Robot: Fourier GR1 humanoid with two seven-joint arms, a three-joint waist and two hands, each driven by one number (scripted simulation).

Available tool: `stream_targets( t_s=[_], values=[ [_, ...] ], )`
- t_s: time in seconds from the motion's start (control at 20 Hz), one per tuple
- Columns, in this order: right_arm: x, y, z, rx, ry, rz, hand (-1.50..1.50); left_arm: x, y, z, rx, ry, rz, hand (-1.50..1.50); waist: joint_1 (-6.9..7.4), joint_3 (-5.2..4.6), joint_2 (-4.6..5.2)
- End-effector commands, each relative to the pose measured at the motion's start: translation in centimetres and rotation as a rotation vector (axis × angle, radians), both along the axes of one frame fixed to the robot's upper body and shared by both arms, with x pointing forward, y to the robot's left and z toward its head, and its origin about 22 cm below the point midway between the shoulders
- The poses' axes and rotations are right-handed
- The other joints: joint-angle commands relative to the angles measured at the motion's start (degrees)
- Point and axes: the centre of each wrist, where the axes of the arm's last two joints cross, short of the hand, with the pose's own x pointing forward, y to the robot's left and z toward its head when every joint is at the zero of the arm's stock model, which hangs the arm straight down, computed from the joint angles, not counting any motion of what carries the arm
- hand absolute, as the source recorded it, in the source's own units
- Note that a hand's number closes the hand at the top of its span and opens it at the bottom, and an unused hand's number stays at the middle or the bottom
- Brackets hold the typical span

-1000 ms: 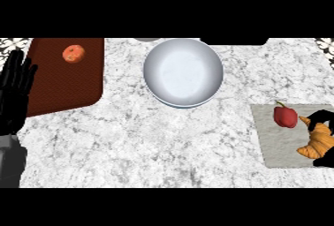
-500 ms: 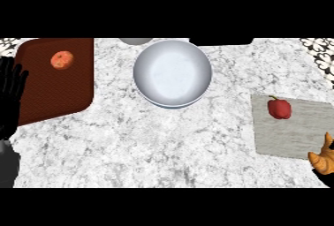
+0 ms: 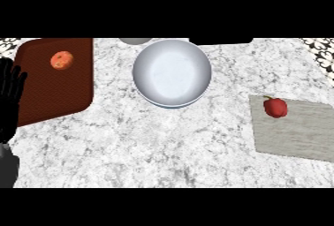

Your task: Pick the croissant from the placemat and place it in the bowl

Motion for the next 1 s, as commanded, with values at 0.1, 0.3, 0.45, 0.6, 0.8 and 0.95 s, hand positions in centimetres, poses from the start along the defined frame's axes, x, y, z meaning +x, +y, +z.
stream_targets(
  t_s=[0.1, 0.3, 0.45, 0.6, 0.8, 0.95],
  values=[
    [-4.3, 6.9, 8.2, -0.001, -0.238, 0.086, 1.5, 0.3, 0.4, 0.9, 0.006, -0.009, -0.019, 0.0, 1.06, 0.1, 0.32],
    [-4.7, 8.9, 10.5, 0.014, -0.329, 0.163, 1.5, 0.0, -0.4, 0.6, -0.001, -0.005, -0.037, 0.0, 2.48, 0.12, 0.38],
    [-2.6, 9.5, 11.0, 0.092, -0.425, 0.217, 1.5, 0.6, -0.8, 0.9, 0.008, -0.007, -0.059, 0.0, 3.36, 0.07, 0.51],
    [-0.7, 10.9, 11.6, 0.194, -0.492, 0.235, 1.5, 1.2, -1.2, 0.8, 0.001, -0.005, -0.065, 0.0, 4.02, 0.0, 0.71],
    [1.0, 13.0, 13.1, 0.254, -0.496, 0.281, 1.5, 2.0, -1.2, 0.5, 0.001, -0.019, -0.056, 0.0, 3.69, 0.04, 0.77],
    [3.5, 15.3, 15.0, 0.282, -0.5, 0.269, 1.5, 1.9, -2.4, 0.7, -0.022, -0.015, -0.086, 0.0, 4.82, 0.06, 0.69]
  ],
)
